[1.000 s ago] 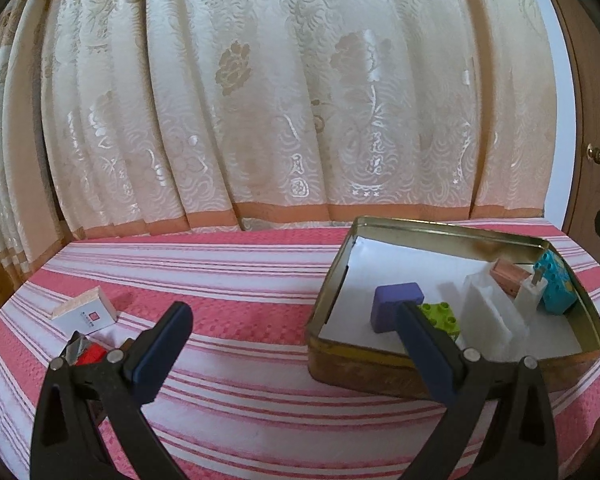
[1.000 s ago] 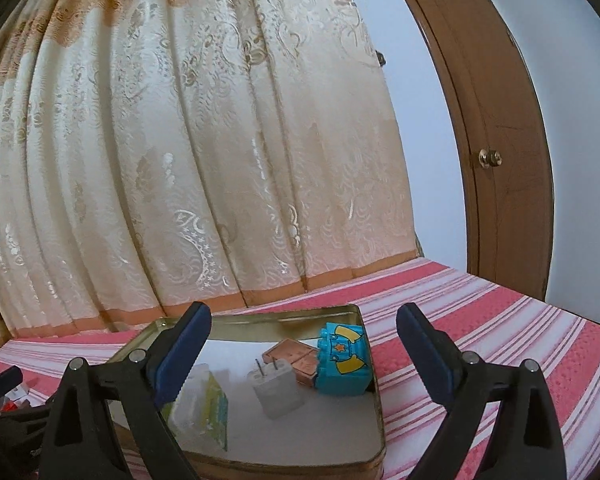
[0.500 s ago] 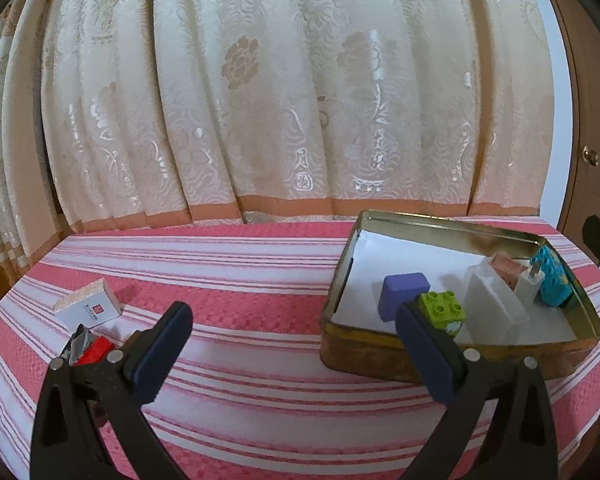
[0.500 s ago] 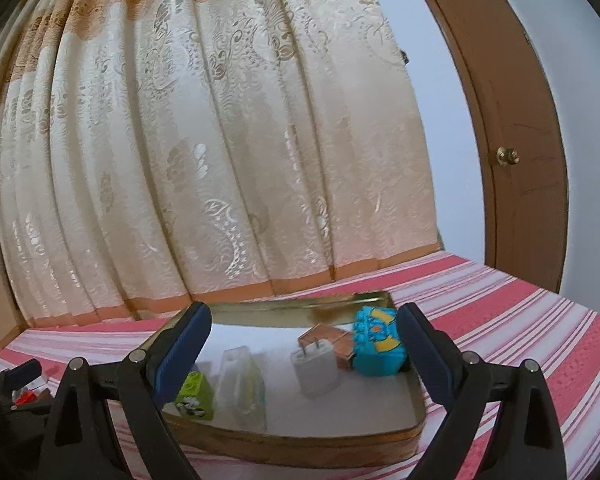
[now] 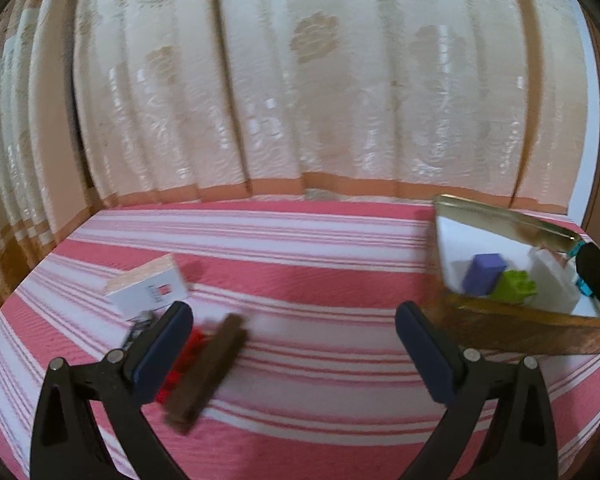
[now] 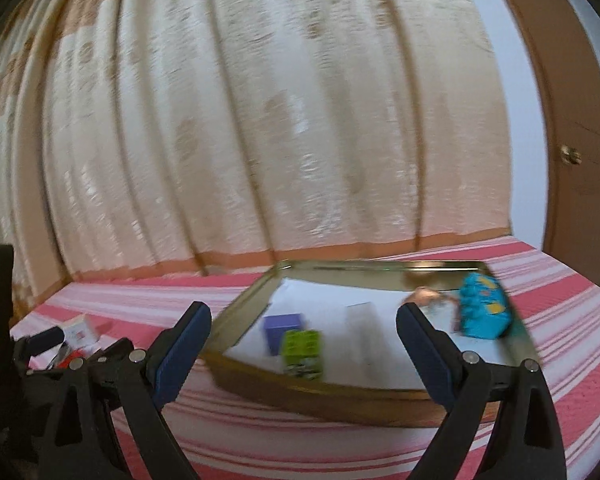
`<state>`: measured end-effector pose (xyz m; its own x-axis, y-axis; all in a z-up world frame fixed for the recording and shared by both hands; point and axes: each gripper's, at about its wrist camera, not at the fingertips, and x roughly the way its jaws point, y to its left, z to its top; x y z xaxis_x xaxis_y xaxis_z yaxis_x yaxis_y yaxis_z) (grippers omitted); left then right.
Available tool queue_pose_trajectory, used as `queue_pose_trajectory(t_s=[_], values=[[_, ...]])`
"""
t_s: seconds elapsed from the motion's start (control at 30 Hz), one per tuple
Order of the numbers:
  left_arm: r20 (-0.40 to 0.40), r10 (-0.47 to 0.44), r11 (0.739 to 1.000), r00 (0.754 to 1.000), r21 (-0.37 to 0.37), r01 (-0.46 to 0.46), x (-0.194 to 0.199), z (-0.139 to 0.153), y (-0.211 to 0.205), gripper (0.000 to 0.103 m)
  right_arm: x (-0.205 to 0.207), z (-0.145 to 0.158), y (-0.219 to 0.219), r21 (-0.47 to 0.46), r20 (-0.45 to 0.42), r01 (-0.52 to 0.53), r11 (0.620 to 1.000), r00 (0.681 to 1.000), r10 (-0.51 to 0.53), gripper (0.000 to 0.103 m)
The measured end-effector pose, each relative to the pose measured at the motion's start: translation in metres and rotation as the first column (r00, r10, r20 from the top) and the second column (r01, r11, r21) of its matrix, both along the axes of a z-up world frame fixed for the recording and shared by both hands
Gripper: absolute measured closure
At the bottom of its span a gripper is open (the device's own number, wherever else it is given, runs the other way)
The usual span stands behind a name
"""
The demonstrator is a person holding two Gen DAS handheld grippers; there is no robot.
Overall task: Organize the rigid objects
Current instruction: 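Withdraw both tools from the tray toward the red brick and brown brush, then lower the left tool onto the red lego brick and grasp it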
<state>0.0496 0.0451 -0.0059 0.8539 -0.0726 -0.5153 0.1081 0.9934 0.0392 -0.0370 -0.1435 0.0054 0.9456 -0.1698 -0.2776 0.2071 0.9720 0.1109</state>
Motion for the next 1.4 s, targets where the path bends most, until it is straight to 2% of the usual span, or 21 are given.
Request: queue_pose_trajectory(t_s=[0.2,0.33,0.4,0.47,0.6,0.73,0.8,0.9,0.97,1.1,1.2,1.3,1.4], values=[[-0.032,0.069,0.998,0.997,-0.012,-0.07,0.007,-0.002,0.054,0.0,0.02,-0.005,0.042,0.014,-0.066,-0.125,0.992,0.99,0.125,0.008],[-0.044,0.152,0.988,0.987,0.0,-0.152,0.014,-0.003,0.091,0.0,0.041,-0.013,0.075,0.056,-0.15,-0.233,0.971,0.959,0.239,0.008],[-0.057,0.194,0.981,0.979,-0.015,-0.195,0.017,-0.004,0.115,0.0,0.052,-0.019,0.094,0.064,-0.204,-0.291,0.954,0.932,0.298,0.008],[-0.071,0.243,0.969,0.968,-0.029,-0.245,0.021,-0.005,0.135,0.0,0.064,-0.026,0.115,0.076,-0.265,-0.359,0.93,0.892,0.366,0.008],[-0.116,0.315,0.942,0.942,-0.082,-0.325,0.027,-0.009,0.169,0.0,0.076,-0.037,0.145,0.081,-0.336,-0.435,0.897,0.835,0.435,0.008],[-0.147,0.351,0.927,0.925,-0.086,-0.366,0.031,-0.014,0.178,0.0,0.081,-0.043,0.171,0.103,-0.362,-0.492,0.865,0.791,0.493,0.008],[-0.15,0.355,0.926,0.923,-0.08,-0.369,0.032,-0.015,0.177,0.0,0.086,-0.047,0.184,0.088,-0.401,-0.513,0.854,0.767,0.502,0.008],[-0.154,0.352,0.927,0.923,-0.079,-0.367,0.032,-0.015,0.177,0.0,0.096,-0.058,0.2,0.085,-0.481,-0.545,0.834,0.711,0.513,0.008],[-0.148,0.349,0.929,0.925,-0.078,-0.363,0.03,-0.014,0.177,0.0,0.099,-0.063,0.204,0.084,-0.509,-0.547,0.833,0.695,0.508,0.008],[-0.129,0.333,0.938,0.934,-0.059,-0.343,0.029,-0.013,0.172,0.0,0.108,-0.067,0.186,0.142,-0.509,-0.481,0.865,0.714,0.481,0.008],[-0.111,0.32,0.943,0.941,-0.052,-0.327,0.026,-0.011,0.168,0.0,0.113,-0.069,0.164,0.195,-0.494,-0.406,0.893,0.746,0.447,0.008],[-0.092,0.288,0.954,0.953,-0.057,-0.294,0.023,-0.009,0.163,0.0,0.114,-0.067,0.145,0.187,-0.487,-0.325,0.927,0.789,0.375,0.008],[-0.089,0.185,0.977,0.979,-0.094,-0.193,0.02,-0.006,0.153,0.002,0.116,-0.068,0.13,0.221,-0.473,-0.284,0.933,0.805,0.358,0.008]])
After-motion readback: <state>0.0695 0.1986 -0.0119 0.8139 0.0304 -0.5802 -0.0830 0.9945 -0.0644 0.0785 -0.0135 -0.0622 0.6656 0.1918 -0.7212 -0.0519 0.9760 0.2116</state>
